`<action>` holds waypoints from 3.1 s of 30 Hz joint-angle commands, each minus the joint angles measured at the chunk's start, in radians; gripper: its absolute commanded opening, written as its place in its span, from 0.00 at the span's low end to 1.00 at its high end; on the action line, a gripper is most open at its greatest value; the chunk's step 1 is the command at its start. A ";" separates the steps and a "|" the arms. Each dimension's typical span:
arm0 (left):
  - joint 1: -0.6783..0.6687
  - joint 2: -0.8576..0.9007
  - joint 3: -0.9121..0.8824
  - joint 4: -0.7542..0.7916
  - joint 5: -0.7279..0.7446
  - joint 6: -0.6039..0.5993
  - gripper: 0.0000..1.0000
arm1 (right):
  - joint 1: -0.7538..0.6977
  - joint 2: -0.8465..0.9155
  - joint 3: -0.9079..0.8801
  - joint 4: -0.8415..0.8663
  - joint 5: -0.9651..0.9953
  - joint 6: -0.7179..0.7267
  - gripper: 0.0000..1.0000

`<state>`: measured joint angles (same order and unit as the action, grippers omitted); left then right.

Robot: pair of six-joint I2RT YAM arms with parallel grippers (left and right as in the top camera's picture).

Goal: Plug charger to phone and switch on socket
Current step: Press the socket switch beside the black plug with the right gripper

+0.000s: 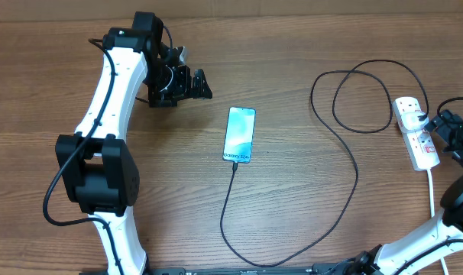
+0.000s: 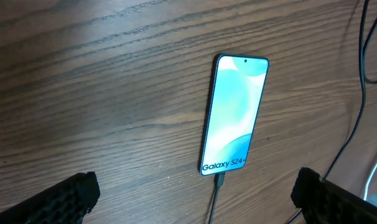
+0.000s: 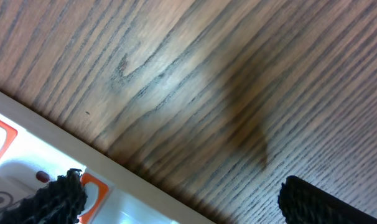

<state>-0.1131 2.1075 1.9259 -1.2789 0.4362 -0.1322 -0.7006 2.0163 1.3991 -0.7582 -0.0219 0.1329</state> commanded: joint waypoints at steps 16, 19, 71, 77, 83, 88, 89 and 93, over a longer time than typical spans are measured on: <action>0.002 -0.028 0.008 0.001 -0.003 -0.006 1.00 | -0.002 0.010 0.014 -0.021 -0.008 0.049 1.00; 0.002 -0.028 0.008 0.001 -0.003 -0.006 1.00 | -0.002 0.010 0.014 -0.009 -0.008 0.049 1.00; 0.002 -0.028 0.008 0.001 -0.003 -0.006 1.00 | -0.001 0.010 -0.055 -0.003 -0.069 0.014 1.00; 0.002 -0.028 0.008 0.001 -0.002 -0.006 1.00 | -0.001 0.010 -0.058 -0.007 -0.069 -0.005 1.00; 0.002 -0.028 0.008 0.001 -0.003 -0.006 1.00 | -0.001 0.010 -0.058 -0.034 -0.086 -0.011 1.00; 0.002 -0.028 0.008 0.001 -0.003 -0.006 1.00 | -0.001 0.010 -0.058 -0.056 -0.085 -0.012 1.00; 0.002 -0.028 0.008 0.001 -0.003 -0.006 1.00 | -0.001 0.010 -0.058 -0.059 -0.085 -0.012 1.00; 0.002 -0.028 0.008 0.001 -0.003 -0.006 1.00 | -0.001 0.010 -0.058 -0.069 -0.085 -0.012 1.00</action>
<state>-0.1131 2.1075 1.9259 -1.2789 0.4362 -0.1322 -0.7139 2.0052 1.3800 -0.8112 -0.0978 0.1524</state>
